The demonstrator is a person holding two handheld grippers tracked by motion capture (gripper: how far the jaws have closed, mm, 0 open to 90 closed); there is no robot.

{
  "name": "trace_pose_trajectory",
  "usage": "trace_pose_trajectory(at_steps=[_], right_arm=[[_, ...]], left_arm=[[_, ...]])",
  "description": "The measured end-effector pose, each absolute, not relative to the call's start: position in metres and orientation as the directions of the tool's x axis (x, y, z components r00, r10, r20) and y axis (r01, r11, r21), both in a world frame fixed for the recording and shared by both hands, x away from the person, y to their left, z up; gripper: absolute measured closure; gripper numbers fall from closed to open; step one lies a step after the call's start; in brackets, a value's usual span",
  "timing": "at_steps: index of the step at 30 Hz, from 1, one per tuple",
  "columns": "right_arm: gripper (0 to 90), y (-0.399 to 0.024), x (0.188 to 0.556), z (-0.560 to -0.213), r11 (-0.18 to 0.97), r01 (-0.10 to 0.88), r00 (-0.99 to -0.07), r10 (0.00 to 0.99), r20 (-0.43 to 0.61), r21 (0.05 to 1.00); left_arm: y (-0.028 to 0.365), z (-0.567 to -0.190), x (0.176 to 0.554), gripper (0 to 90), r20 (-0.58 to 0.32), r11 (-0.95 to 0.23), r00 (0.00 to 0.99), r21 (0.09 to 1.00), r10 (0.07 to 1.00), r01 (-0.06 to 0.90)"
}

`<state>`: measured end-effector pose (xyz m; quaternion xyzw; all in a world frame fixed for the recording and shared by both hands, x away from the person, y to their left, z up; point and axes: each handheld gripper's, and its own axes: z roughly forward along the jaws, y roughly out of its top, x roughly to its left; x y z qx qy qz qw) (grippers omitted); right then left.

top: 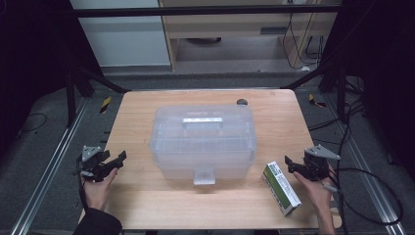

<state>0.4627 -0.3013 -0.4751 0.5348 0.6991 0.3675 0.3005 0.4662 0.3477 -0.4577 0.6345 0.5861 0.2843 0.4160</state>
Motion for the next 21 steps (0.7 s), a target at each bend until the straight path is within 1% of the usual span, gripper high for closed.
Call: trace_pose_trajectory(at_steps=[3,4,5,12,16,21], right_arm=[[21.1,-0.303,0.461,-0.473,0.153,0.516,-0.248,0.968,-0.024,0.843],[21.3,-0.302,0.46,-0.472,0.146,0.514,-0.247,0.969,-0.017,0.845],[21.7,-0.302,0.46,-0.469,0.154,0.495,-0.261,0.965,-0.023,0.855],[22.5,-0.296,0.46,-0.467,0.186,0.498,-0.302,0.953,-0.032,0.847],[22.4,-0.295,0.46,-0.465,0.187,0.495,-0.311,0.95,-0.028,0.849],[21.9,-0.295,0.46,-0.465,0.19,0.496,-0.312,0.95,-0.03,0.848]], left_arm=[[0.345,-0.453,0.466,32.2,-0.139,0.024,0.196,0.867,0.971,0.498],[0.344,-0.452,0.466,32.2,-0.135,0.014,0.207,0.866,0.969,0.499],[0.341,-0.451,0.466,32.2,-0.109,-0.017,0.223,0.868,0.969,0.496],[0.337,-0.442,0.464,32.0,-0.078,-0.055,0.253,0.877,0.964,0.477],[0.336,-0.431,0.461,32.0,-0.069,-0.068,0.279,0.889,0.958,0.453],[0.334,-0.423,0.46,31.8,-0.055,-0.091,0.304,0.891,0.951,0.445]])
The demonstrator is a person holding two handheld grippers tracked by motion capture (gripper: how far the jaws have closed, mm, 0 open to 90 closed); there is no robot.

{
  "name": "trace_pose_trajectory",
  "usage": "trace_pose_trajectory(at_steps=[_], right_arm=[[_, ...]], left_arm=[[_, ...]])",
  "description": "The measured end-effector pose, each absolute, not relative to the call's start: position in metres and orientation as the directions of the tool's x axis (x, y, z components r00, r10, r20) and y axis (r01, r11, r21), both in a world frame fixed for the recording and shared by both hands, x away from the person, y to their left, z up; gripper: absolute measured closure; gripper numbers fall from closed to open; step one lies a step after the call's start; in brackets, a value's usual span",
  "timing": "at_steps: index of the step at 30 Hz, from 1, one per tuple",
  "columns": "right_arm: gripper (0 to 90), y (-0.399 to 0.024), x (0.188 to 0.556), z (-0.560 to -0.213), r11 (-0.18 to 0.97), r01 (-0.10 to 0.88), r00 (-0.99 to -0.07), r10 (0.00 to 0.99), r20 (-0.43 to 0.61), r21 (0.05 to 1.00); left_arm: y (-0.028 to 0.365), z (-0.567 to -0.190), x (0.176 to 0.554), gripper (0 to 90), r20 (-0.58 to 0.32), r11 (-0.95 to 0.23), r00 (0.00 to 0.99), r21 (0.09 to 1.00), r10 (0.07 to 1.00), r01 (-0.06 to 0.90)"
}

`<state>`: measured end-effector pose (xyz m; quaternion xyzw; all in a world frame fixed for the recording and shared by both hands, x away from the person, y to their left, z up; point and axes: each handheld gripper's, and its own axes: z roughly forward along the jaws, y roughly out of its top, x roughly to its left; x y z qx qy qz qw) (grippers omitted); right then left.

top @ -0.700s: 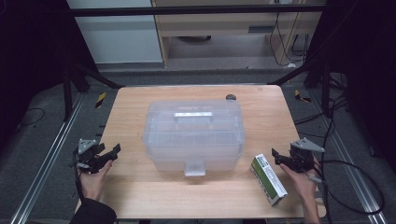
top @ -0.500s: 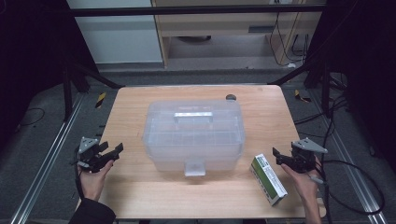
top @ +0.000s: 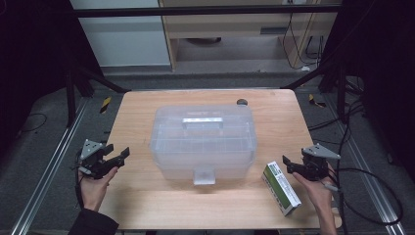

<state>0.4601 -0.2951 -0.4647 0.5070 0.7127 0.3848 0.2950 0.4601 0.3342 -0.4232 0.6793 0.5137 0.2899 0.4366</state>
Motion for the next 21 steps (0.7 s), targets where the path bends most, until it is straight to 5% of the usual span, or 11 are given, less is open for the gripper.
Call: trace_pose_trajectory(at_steps=[21], right_arm=[[26.3,-0.297,0.46,-0.461,0.198,0.481,-0.323,0.946,-0.037,0.854]], left_arm=[[0.323,-0.391,0.464,32.0,0.006,-0.164,0.373,0.905,0.928,0.392]])
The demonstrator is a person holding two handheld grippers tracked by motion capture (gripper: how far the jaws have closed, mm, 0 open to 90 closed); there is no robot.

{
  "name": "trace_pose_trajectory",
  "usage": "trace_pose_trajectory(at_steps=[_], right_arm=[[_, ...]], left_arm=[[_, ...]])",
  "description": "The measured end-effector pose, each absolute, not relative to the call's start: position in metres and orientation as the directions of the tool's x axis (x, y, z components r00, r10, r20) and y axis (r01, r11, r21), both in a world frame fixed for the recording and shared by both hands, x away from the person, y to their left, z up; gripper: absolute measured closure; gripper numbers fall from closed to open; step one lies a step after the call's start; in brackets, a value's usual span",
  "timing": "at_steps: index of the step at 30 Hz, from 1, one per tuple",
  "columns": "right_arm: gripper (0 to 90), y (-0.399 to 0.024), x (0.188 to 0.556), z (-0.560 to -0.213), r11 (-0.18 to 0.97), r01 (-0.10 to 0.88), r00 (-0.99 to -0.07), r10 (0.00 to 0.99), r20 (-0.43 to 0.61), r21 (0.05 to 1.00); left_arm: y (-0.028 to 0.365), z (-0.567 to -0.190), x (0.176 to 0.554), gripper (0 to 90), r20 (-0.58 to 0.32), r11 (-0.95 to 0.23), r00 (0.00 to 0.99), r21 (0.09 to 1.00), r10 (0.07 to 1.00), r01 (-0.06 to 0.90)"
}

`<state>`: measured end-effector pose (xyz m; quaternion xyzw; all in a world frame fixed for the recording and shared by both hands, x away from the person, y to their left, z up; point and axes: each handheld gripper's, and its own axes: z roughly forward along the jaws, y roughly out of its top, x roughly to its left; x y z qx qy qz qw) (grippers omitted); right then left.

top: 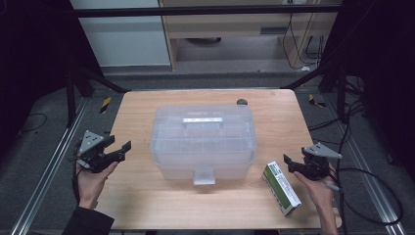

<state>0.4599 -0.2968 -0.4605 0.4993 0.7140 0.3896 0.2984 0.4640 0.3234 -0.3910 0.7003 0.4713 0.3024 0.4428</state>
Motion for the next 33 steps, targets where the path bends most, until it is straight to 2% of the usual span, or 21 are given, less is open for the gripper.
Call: trace_pose_trajectory(at_steps=[19,33], right_arm=[[34.2,-0.293,0.459,-0.456,0.21,0.469,-0.361,0.932,-0.031,0.858],[33.1,-0.293,0.46,-0.456,0.217,0.473,-0.363,0.931,-0.036,0.854]], left_arm=[[0.311,-0.361,0.475,31.2,0.06,-0.215,0.405,0.912,0.912,0.35],[0.298,-0.339,0.481,30.5,0.101,-0.262,0.445,0.912,0.89,0.316]])
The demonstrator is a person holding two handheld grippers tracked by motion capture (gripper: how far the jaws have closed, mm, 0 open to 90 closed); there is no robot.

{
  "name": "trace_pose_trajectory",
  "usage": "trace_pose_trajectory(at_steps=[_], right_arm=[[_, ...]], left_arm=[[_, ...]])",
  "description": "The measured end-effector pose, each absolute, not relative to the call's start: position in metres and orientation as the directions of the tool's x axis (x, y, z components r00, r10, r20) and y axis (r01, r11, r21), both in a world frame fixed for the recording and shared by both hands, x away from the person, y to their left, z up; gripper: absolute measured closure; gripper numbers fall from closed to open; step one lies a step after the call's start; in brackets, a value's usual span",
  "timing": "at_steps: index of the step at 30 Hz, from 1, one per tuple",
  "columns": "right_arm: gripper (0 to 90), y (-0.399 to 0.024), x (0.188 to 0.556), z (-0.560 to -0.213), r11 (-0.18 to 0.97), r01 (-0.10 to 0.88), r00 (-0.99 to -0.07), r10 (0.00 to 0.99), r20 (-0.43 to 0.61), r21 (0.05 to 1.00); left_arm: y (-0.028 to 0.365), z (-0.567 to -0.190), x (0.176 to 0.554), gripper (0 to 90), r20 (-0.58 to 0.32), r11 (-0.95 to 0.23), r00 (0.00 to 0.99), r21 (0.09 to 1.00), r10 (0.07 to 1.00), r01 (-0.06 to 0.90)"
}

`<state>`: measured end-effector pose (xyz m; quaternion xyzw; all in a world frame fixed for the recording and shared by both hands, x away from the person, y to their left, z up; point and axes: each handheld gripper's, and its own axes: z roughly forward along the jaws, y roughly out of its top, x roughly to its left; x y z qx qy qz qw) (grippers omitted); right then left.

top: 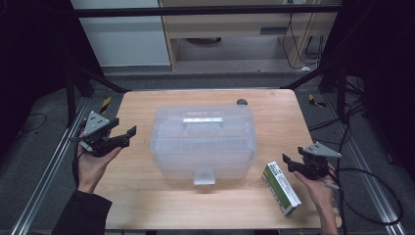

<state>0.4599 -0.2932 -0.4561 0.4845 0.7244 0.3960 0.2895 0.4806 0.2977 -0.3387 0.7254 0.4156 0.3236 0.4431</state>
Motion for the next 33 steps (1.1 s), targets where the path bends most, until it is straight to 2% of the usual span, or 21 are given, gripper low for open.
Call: trace_pose_trajectory(at_steps=[10,17,33], right_arm=[[32.5,-0.294,0.459,-0.455,0.199,0.481,-0.362,0.932,-0.013,0.854],[31.7,-0.297,0.459,-0.454,0.208,0.473,-0.361,0.932,-0.026,0.856],[30.3,-0.297,0.46,-0.453,0.225,0.48,-0.363,0.931,-0.041,0.848]], left_arm=[[0.285,-0.329,0.488,30.0,0.143,-0.324,0.493,0.896,0.858,0.303],[0.275,-0.319,0.495,29.4,0.184,-0.374,0.536,0.887,0.824,0.271],[0.263,-0.308,0.501,28.3,0.245,-0.475,0.592,0.838,0.768,0.269]])
